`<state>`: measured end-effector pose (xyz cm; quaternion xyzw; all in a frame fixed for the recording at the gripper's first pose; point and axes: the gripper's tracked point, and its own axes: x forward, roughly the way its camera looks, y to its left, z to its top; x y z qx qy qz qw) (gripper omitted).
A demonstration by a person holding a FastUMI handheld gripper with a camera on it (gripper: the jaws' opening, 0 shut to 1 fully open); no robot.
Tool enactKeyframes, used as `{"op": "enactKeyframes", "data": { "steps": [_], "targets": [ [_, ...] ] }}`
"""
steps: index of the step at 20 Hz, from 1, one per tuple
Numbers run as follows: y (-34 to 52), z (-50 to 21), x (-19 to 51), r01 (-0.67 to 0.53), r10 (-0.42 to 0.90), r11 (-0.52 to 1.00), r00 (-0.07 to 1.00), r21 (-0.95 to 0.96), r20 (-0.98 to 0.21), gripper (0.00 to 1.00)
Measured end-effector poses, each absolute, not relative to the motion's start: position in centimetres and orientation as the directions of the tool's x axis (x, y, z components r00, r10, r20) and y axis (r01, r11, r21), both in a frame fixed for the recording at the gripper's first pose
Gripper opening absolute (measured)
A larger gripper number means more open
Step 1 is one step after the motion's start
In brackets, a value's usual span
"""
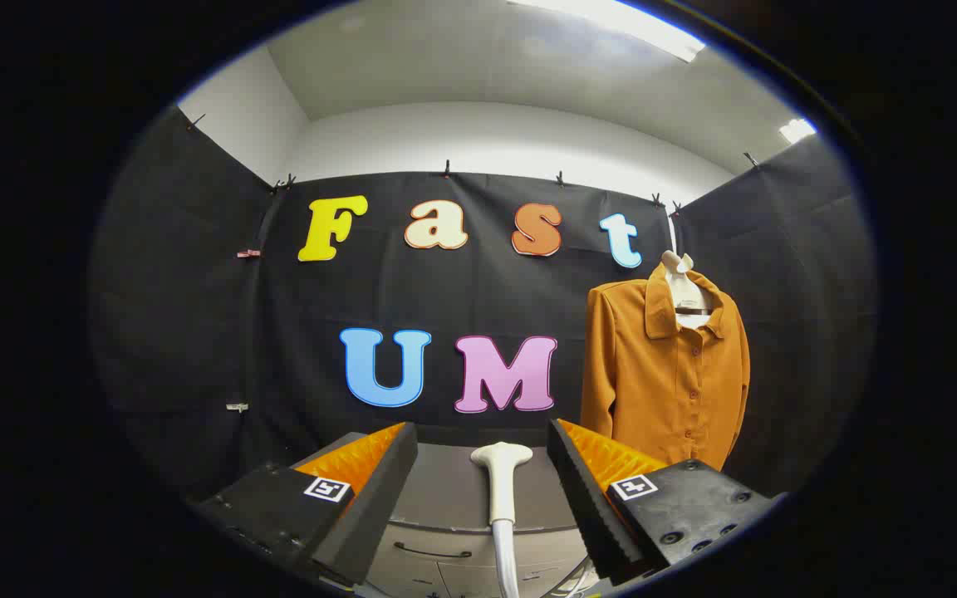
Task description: Iron the clothes twice with a garment steamer, once on the left side and once on the right side.
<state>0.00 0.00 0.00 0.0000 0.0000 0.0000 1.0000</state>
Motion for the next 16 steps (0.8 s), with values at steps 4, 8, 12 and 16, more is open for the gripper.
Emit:
{"op": "enactKeyframes", "data": {
  "steps": [4, 8, 12, 16],
  "targets": [
    [-0.34, -0.25, -0.06, 0.007, -0.007, 1.0, 1.0, 0.0, -0.007, 0.98],
    [-0.59, -0.37, 0.02, 0.012, -0.012, 1.0, 1.0, -0.002, -0.01, 0.98],
    [-0.66, -0.25, 0.01, 0.015, -0.015, 1.0, 1.0, -0.004, -0.007, 0.98],
    [-0.61, -0.25, -0.05, 0.014, -0.014, 1.0, 1.0, -0.001, -0.006, 0.98]
  ]
}}
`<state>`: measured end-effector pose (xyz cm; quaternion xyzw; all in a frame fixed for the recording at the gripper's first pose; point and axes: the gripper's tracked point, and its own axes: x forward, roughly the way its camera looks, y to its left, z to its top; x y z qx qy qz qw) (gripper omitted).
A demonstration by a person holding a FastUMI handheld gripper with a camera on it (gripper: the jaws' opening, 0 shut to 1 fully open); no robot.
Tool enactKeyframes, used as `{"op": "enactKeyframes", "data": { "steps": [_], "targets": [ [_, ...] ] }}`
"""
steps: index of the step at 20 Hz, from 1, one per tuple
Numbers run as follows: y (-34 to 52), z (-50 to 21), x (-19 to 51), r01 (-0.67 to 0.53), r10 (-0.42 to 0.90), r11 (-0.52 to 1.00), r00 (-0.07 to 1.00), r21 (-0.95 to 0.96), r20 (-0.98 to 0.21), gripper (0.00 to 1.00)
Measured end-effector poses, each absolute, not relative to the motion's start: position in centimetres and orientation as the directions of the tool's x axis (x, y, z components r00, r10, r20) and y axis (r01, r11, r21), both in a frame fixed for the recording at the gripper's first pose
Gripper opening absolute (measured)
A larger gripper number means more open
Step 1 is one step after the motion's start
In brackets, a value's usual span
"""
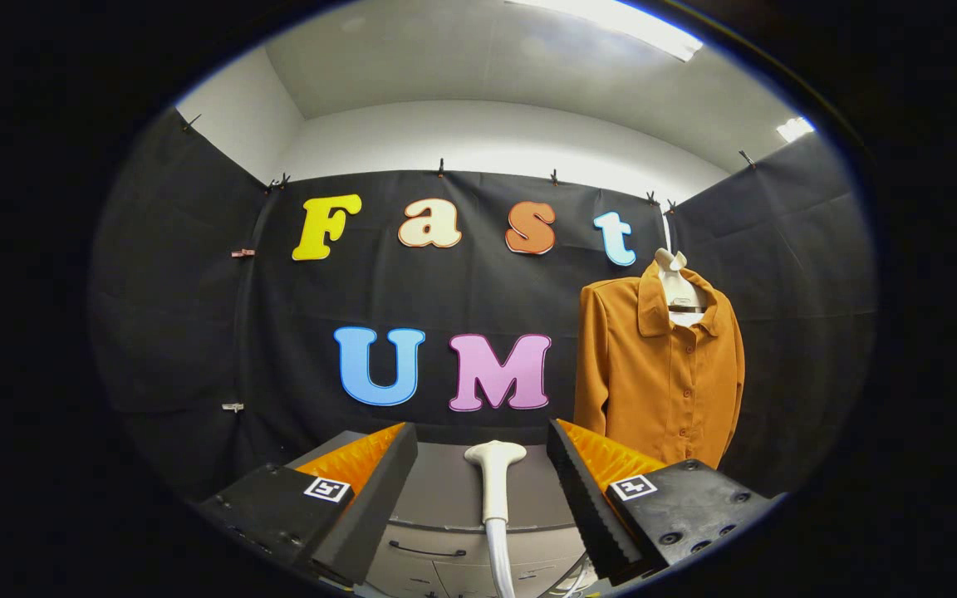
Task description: Iron the clothes twice with a garment steamer, once on the left side and once on the right side.
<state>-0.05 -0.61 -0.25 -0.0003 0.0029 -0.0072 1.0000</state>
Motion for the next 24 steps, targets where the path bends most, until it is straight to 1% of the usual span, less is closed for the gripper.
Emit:
{"op": "enactKeyframes", "data": {
  "steps": [11, 17, 24],
  "targets": [
    [0.5, -0.6, 0.4, 0.029, -0.029, 1.0, 0.999, -0.012, -0.019, 0.98],
    [1.6, -1.6, 1.0, 0.07, -0.071, 0.997, 0.997, -0.019, -0.043, 0.98],
    [2.1, -4.0, 2.9, 0.117, -0.119, 0.993, 0.988, -0.03, -0.096, 0.97]
  ]
}}
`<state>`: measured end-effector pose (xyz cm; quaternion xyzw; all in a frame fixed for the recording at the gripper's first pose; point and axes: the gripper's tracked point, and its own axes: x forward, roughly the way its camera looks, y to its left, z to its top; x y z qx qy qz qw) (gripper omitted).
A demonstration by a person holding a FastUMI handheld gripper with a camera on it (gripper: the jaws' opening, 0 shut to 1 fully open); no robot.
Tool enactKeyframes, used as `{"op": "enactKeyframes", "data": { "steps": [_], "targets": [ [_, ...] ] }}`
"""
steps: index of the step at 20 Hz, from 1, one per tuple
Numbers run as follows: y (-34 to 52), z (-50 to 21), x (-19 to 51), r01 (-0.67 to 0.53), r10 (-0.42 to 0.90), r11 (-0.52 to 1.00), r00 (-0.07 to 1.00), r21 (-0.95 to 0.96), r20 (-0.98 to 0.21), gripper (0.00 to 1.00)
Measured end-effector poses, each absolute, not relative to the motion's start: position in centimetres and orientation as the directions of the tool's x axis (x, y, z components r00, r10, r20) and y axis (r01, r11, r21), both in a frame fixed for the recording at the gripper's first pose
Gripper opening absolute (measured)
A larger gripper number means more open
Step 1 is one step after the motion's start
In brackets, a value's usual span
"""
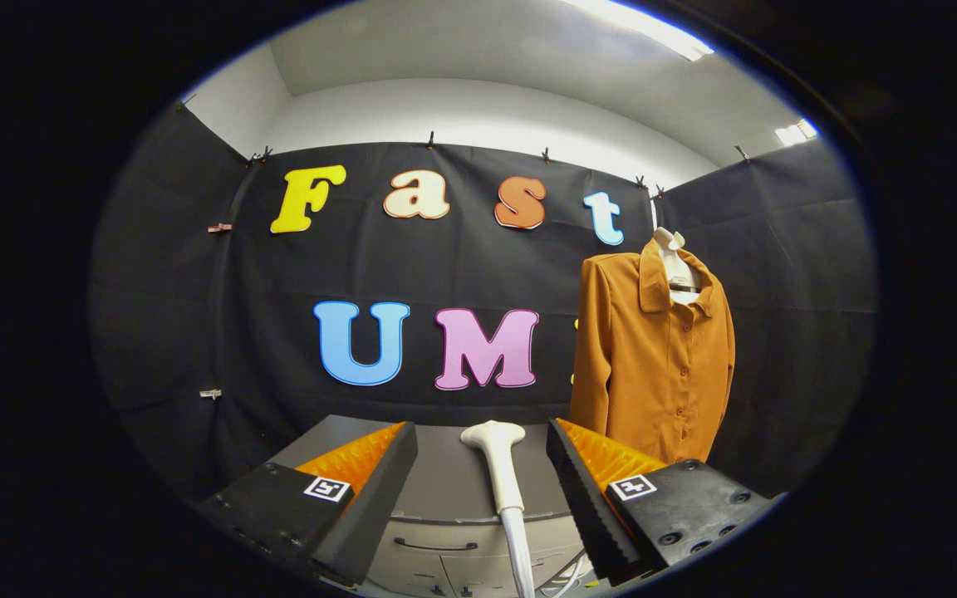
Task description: Iron the clothes twice with a garment steamer, once on the left side and once on the right side.
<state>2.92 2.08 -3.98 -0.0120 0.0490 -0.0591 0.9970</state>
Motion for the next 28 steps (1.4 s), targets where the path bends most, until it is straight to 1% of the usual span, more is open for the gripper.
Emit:
{"op": "enactKeyframes", "data": {
  "steps": [5, 9, 18, 23, 28],
  "targets": [
    [0.8, -6.0, 6.4, 0.115, -0.117, 0.993, 0.983, -0.02, -0.14, 0.96],
    [-1.4, -8.4, 10.7, 0.099, -0.102, 0.995, 0.977, -0.025, -0.188, 0.97],
    [-3.0, -16.0, 19.4, 0.053, -0.052, 0.999, 0.928, -0.007, -0.369, 0.97],
    [-2.8, -19.4, 21.4, 0.024, -0.022, 1.0, 0.887, 0.0, -0.461, 0.97],
    [-2.8, -23.5, 22.4, 0.026, -0.018, 1.0, 0.816, 0.005, -0.578, 0.97]
  ]
}}
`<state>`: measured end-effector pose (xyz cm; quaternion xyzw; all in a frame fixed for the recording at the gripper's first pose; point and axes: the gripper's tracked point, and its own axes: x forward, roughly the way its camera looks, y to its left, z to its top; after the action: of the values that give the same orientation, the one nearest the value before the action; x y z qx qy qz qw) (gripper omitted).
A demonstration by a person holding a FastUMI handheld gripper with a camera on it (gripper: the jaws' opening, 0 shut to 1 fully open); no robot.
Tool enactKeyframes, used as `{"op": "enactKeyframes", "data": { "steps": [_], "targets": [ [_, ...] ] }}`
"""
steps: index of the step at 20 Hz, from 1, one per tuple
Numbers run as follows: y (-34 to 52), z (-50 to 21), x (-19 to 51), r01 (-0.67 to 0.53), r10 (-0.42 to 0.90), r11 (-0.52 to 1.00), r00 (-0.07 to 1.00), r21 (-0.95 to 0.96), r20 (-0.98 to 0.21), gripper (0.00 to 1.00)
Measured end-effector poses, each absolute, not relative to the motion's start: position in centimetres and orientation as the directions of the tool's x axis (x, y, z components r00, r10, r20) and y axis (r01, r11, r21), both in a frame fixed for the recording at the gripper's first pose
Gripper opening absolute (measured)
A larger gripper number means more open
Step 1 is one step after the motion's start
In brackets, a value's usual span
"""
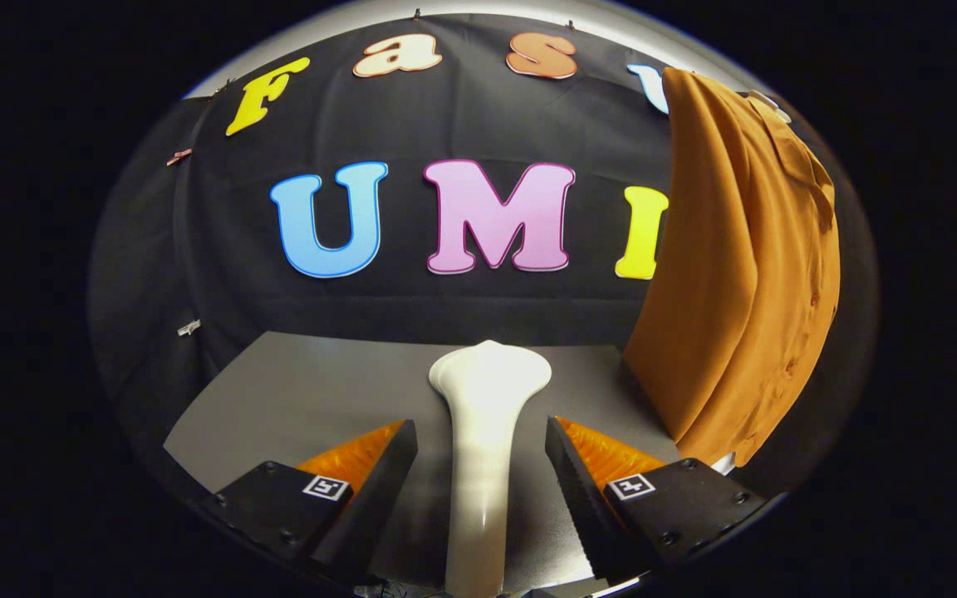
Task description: Iron the clothes twice with a garment steamer, once on the left side and once on the right side.
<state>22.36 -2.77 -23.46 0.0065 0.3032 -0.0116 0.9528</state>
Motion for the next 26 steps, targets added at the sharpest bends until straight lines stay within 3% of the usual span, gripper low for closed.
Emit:
{"op": "enactKeyframes", "data": {
  "steps": [7, 8, 10, 12, 15, 16, 26],
  "targets": [
    [-3.0, -25.6, 23.0, 0.051, -0.04, 0.999, 0.766, -0.001, -0.641, 0.92],
    [-2.9, -25.7, 22.9, 0.05, -0.044, 0.999, 0.76, -0.009, -0.648, 0.83],
    [-2.8, -26.4, 22.9, 0.046, -0.04, 0.999, 0.746, -0.007, -0.665, 0.8],
    [-2.7, -26.3, 22.9, 0.051, -0.032, 0.999, 0.748, 0.009, -0.663, 0.52],
    [-2.7, -26.8, 23.3, 0.056, -0.036, 0.998, 0.749, 0.009, -0.662, 0.58],
    [-2.7, -26.4, 22.9, 0.049, -0.036, 0.999, 0.749, 0.001, -0.661, 0.47],
    [-1.4, -24.8, 22.3, -0.01, 0.021, 1.0, 0.796, 0.022, -0.605, 0.48]
  ]
}}
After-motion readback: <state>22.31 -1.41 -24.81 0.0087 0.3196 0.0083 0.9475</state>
